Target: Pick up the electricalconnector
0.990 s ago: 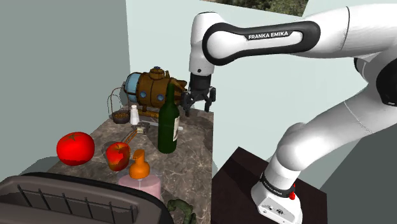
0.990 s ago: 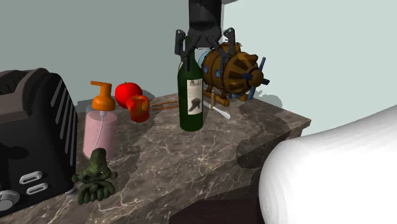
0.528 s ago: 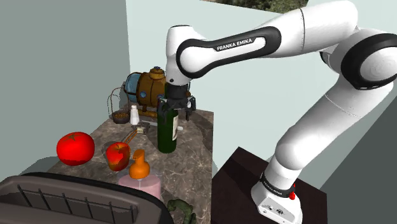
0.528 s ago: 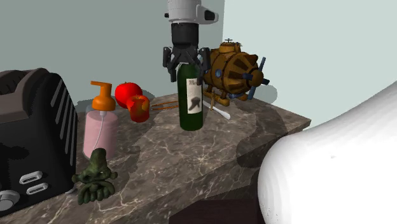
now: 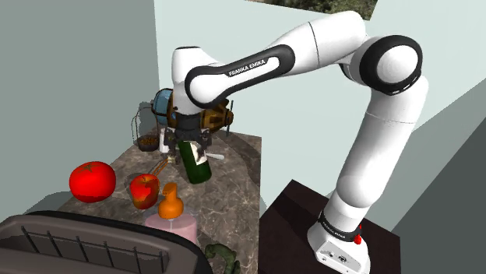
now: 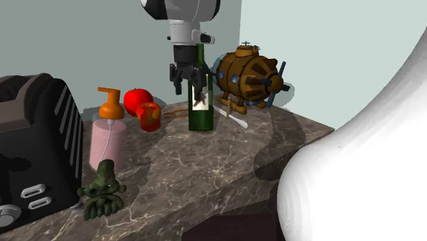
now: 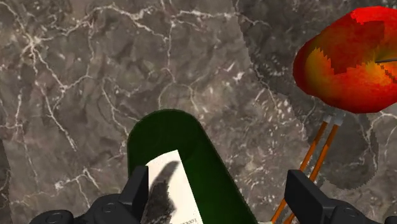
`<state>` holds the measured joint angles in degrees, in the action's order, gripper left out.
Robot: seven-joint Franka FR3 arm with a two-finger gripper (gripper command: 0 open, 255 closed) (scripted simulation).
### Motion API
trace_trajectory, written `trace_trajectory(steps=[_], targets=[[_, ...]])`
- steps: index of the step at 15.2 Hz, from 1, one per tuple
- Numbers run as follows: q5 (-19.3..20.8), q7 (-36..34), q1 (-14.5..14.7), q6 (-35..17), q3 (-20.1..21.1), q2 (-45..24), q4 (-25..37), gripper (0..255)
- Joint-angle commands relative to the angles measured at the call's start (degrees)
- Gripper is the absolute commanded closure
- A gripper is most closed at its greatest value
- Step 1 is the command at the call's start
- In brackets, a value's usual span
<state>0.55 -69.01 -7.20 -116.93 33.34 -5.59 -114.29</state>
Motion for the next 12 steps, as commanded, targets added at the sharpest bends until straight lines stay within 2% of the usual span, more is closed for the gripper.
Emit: trace_trajectory(steps=[1, 5, 10, 12], targets=[[3.2, -5.5, 1.0, -0.8, -0.2, -5.4, 3.9, 0], [8.3, -14.1, 4.3, -1.1, -2.5, -15.2, 12.5, 0], [12.3, -22.2, 8.7, 0.2, -6.4, -26.8, 25.4, 0], [12.5, -22.6, 9.0, -0.3, -6.7, -27.7, 25.8, 0]])
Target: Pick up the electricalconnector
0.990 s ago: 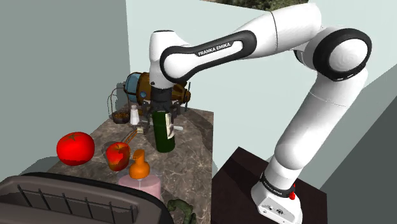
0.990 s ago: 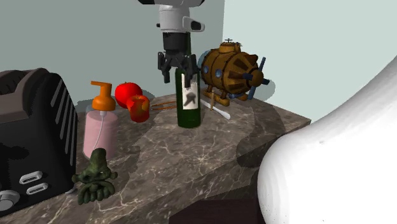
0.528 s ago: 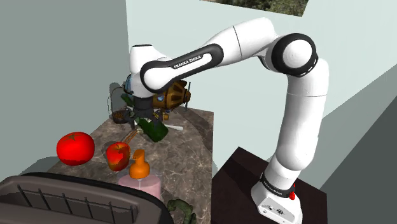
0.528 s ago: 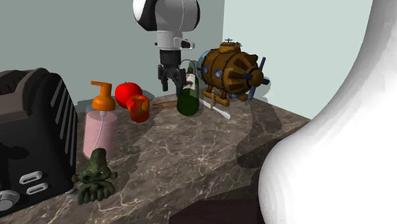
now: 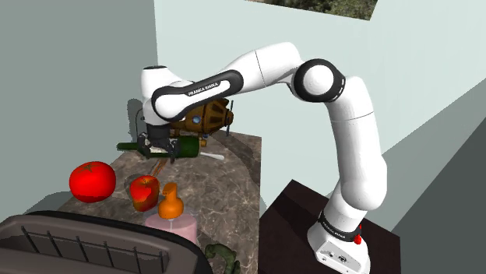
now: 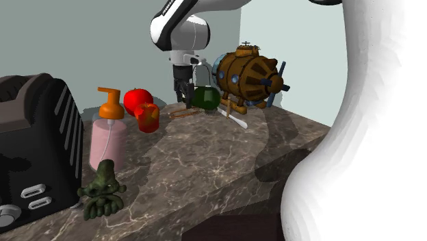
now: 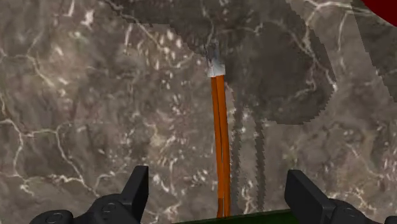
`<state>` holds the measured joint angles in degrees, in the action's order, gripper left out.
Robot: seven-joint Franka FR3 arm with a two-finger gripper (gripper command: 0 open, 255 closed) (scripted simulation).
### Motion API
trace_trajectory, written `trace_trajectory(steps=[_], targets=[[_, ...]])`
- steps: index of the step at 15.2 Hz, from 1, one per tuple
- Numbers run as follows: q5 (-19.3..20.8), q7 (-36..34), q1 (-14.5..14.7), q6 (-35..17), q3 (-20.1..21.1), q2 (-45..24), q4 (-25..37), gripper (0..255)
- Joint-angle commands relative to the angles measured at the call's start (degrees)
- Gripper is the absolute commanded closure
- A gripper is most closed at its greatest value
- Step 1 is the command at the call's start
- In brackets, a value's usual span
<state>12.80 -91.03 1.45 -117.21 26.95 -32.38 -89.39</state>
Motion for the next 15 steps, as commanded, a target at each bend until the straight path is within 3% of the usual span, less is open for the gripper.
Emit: trace_trajectory(steps=[1, 8, 9, 15], targets=[[0.4, -0.7, 0.4, -0.6, -0.4, -1.2, 0.6, 0], [1.4, -1.1, 0.7, -3.8, -1.0, -3.2, -0.8, 0], [1.5, -1.0, 0.7, -3.8, -1.1, -3.5, -0.5, 255], [1.2, -0.9, 0.4, -3.6, -1.0, -2.8, -0.9, 255]])
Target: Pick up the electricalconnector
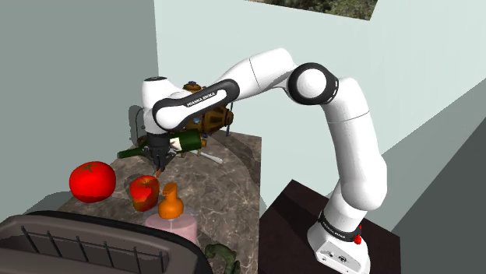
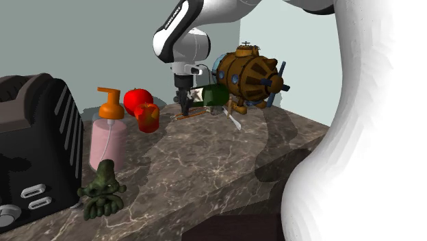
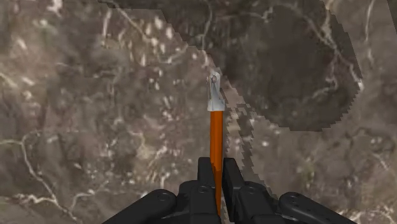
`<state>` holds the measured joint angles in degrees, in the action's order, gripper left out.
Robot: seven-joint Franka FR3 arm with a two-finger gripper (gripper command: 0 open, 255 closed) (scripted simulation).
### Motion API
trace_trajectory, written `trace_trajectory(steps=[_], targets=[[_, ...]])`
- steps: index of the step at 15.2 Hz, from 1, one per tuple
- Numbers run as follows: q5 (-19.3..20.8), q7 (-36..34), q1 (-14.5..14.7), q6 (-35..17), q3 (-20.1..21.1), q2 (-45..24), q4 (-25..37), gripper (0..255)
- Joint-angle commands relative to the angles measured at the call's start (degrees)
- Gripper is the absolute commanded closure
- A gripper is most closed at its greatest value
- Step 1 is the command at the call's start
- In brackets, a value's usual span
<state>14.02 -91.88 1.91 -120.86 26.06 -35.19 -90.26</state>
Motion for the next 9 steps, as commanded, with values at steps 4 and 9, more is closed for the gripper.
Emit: trace_trajectory(steps=[4, 9], targets=[[0.0, -0.2, 0.1, 0.4, 0.0, 0.0, 0.3, 255], [-0.8, 0.2, -0.1, 3.3, 0.6, 1.8, 1.6, 255]])
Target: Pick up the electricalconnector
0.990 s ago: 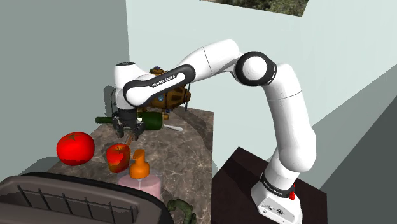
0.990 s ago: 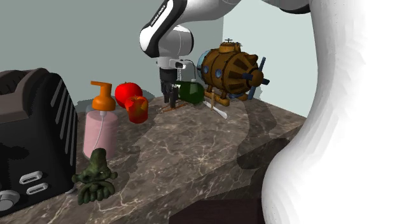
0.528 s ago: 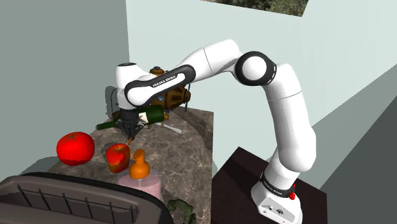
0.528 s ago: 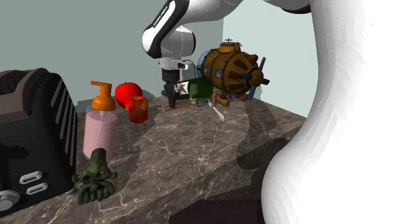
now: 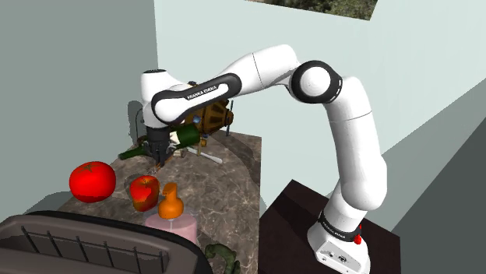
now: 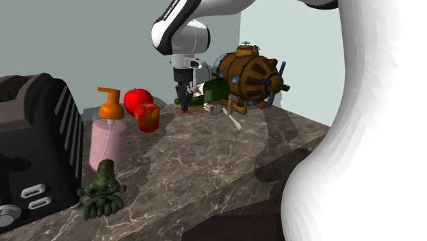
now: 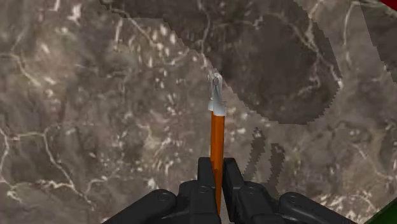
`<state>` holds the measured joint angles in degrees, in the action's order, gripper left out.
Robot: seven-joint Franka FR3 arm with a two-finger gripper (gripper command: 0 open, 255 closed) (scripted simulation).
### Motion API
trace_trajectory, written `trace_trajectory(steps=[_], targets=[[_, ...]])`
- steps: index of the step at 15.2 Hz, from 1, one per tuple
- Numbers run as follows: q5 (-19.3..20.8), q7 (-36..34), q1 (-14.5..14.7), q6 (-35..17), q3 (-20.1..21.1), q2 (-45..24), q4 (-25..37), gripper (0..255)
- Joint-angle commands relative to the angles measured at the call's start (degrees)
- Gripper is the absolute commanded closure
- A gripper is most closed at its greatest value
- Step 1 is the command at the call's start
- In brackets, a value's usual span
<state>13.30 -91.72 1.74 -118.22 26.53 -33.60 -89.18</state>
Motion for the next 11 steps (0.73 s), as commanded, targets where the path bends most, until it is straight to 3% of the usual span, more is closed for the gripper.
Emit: trace_trajectory(steps=[1, 11], targets=[[-0.3, 0.1, 0.0, 1.2, 0.2, 0.5, 0.8, 255], [-1.4, 0.7, -0.2, 6.3, 0.9, 2.7, 3.8, 255]])
